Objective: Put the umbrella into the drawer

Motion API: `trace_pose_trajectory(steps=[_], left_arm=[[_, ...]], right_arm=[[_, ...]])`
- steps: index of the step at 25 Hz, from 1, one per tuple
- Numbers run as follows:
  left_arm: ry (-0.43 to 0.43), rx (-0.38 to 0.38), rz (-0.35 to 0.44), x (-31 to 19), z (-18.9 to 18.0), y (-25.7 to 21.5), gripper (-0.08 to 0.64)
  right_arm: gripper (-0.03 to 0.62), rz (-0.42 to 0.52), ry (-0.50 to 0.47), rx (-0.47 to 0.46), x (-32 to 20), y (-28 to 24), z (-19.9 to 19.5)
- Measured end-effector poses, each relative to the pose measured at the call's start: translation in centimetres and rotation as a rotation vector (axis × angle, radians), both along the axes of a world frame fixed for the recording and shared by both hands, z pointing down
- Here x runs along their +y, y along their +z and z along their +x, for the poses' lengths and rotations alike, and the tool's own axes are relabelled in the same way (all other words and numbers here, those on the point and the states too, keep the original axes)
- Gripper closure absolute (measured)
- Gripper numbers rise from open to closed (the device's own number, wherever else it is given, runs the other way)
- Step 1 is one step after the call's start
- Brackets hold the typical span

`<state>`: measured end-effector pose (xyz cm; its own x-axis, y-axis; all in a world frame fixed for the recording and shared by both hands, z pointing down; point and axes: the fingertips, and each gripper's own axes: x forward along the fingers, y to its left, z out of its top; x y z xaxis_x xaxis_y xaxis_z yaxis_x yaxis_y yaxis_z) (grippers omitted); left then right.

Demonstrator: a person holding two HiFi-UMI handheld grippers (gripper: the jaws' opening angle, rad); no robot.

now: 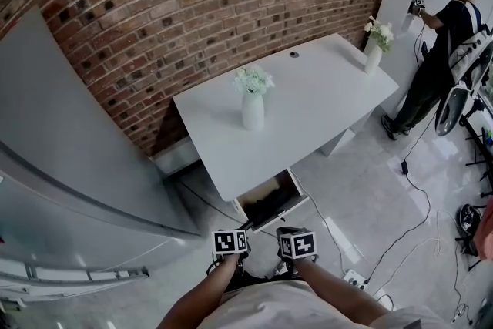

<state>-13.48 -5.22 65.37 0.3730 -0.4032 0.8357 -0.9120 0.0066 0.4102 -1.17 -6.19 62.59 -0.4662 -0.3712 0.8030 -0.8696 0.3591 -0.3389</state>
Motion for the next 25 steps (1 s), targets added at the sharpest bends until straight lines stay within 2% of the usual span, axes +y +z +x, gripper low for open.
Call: trace_pose_trajectory(steps=[25], left_arm=[[0.048, -0.008, -0.005, -1.6, 2.4, 0.3, 0.552]], right_arm=[[0.575, -0.007, -0.032, 0.023, -1.8, 0.3, 1.7]])
